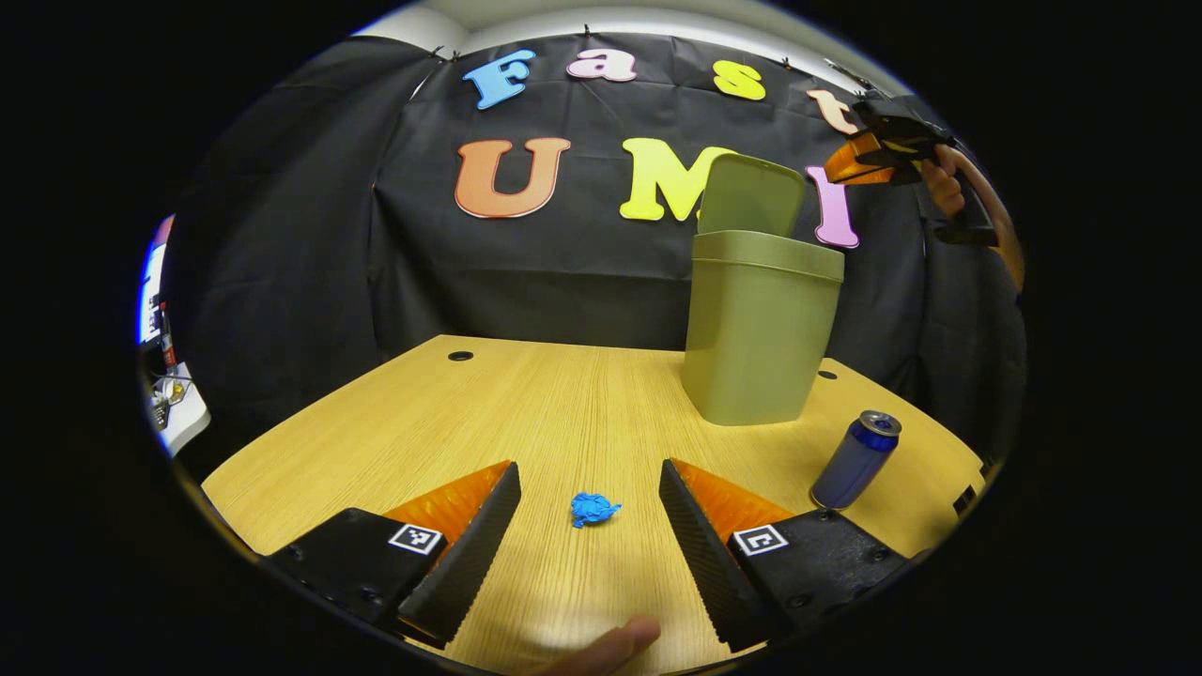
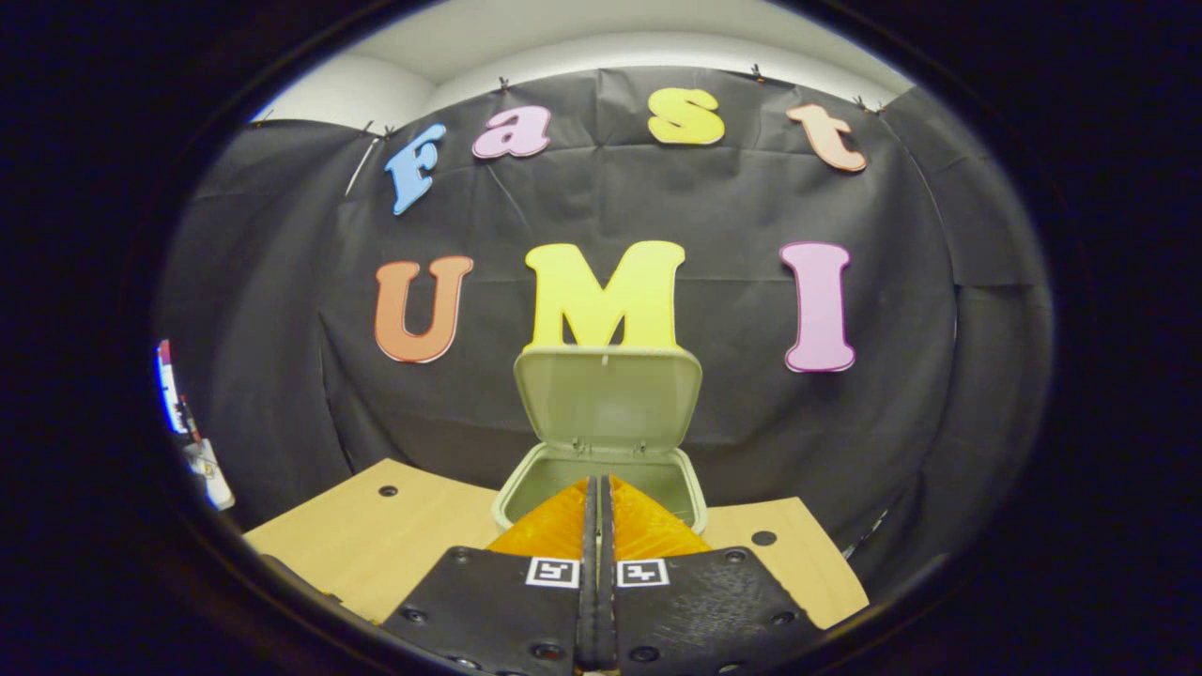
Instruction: Press the lid of the desktop garbage bin to open it, pick up the crumpled paper on the desktop and throw it into the bin, then pick up the pop can on the desktop and drop it into the bin, and finally close the garbage bin lid.
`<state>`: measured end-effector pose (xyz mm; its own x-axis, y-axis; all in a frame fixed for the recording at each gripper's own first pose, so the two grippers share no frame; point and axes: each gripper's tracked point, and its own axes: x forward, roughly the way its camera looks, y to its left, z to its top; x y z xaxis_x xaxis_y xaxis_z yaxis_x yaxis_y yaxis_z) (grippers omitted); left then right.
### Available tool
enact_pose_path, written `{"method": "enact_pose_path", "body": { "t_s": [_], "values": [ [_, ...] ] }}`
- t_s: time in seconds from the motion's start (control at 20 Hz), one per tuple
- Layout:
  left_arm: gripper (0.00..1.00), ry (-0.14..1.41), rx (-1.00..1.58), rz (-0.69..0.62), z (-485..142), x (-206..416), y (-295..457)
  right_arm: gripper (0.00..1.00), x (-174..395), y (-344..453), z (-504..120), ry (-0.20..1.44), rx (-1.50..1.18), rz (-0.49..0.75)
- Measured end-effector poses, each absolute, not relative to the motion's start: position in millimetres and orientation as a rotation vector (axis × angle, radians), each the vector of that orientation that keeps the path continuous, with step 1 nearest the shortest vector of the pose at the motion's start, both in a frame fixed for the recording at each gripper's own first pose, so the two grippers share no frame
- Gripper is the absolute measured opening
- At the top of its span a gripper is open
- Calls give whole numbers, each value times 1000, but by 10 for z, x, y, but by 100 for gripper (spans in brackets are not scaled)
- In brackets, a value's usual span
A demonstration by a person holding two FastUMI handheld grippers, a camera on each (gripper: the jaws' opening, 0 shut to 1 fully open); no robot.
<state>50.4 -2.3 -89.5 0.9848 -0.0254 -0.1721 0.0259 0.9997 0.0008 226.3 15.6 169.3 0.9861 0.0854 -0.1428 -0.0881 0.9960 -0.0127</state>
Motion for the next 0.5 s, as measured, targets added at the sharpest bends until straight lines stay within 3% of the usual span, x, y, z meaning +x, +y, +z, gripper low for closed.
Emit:
{"method": "enact_pose_path", "body": {
  "t_s": [0.15, 0.2, 0.3, 0.4, 0.5],
  "values": [
    [96, 166, -12, -30, -857, 499, -18, 0, 1917, 175, 1555, 122, -33, 105],
    [96, 166, -17, -27, -842, 489, -7, 6, 1796, 159, 1503, 109, -28, 112],
    [96, 161, -25, -25, -806, 475, 1, 36, 1559, 114, 1403, 87, -14, 114],
    [96, 159, -28, -24, -782, 458, 14, 55, 1332, 37, 1306, 61, -20, 103],
    [96, 165, -23, -19, -790, 454, 28, 67, 1138, -12, 1208, 37, -32, 90]
  ]
}}
